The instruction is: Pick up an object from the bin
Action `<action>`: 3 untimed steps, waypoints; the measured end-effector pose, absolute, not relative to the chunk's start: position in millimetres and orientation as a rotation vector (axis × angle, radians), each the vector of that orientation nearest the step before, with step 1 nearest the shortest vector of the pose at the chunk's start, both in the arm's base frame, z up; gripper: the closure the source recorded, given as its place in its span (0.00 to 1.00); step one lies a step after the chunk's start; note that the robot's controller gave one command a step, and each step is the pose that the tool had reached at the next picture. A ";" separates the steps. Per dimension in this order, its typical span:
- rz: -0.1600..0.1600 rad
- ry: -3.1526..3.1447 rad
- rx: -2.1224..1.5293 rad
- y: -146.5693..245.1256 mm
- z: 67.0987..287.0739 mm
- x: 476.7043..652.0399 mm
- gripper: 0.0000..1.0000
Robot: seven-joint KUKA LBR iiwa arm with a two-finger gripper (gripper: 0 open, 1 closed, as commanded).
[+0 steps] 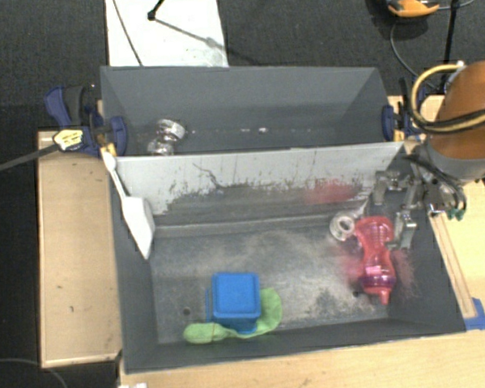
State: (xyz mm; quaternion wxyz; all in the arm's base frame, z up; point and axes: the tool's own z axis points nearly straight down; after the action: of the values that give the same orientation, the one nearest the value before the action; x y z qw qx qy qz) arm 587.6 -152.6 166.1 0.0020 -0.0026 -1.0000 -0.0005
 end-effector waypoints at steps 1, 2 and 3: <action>0.001 -3.146 -0.002 -151.9 171.2 589.3 0.00; 0.011 -3.169 0.217 -150.7 105.4 529.0 0.00; 0.005 -3.147 0.223 -151.0 117.5 539.3 0.00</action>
Offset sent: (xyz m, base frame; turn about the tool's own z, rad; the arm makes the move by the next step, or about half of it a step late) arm -0.0918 0.0023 -0.0961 -0.1898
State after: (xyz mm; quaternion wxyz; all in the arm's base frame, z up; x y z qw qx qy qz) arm 539.3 -151.0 117.5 -0.0067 0.0707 -0.9975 0.0014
